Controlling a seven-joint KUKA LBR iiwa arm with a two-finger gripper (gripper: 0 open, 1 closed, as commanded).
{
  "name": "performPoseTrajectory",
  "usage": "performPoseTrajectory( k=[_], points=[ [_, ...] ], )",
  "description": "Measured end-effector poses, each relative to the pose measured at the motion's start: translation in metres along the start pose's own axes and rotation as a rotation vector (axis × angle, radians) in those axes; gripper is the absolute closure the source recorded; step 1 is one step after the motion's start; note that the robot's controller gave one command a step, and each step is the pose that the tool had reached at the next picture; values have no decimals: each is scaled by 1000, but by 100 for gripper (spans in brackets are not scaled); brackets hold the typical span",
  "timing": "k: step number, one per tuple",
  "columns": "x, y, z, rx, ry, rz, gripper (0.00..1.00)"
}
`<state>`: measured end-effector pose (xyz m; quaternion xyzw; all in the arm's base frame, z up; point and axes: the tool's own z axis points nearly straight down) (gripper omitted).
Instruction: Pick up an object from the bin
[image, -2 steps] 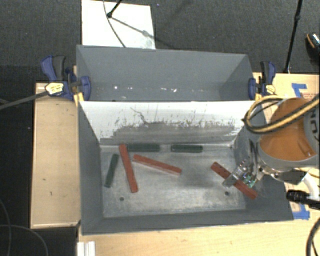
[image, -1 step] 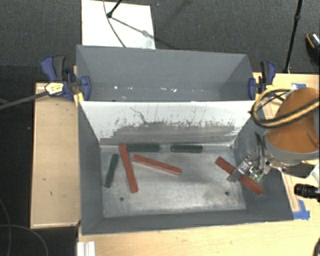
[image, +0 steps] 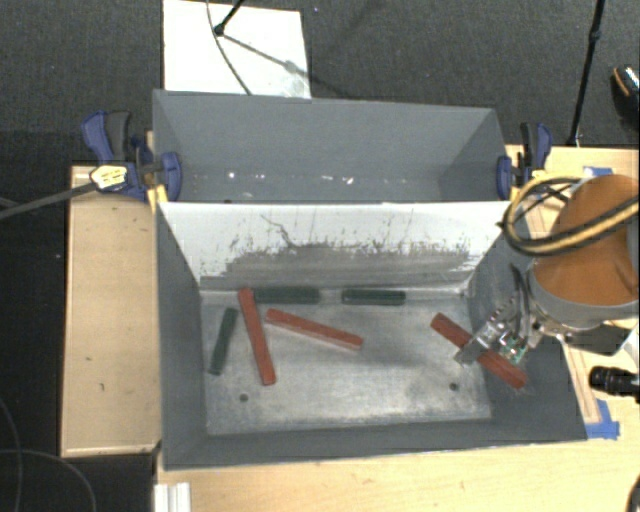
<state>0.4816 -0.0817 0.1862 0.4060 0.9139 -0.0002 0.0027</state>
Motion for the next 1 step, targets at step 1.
performPoseTrajectory(
  k=[1],
  points=[
    [-1, 1, -7, -1, -1, -8, 100]
  ],
)
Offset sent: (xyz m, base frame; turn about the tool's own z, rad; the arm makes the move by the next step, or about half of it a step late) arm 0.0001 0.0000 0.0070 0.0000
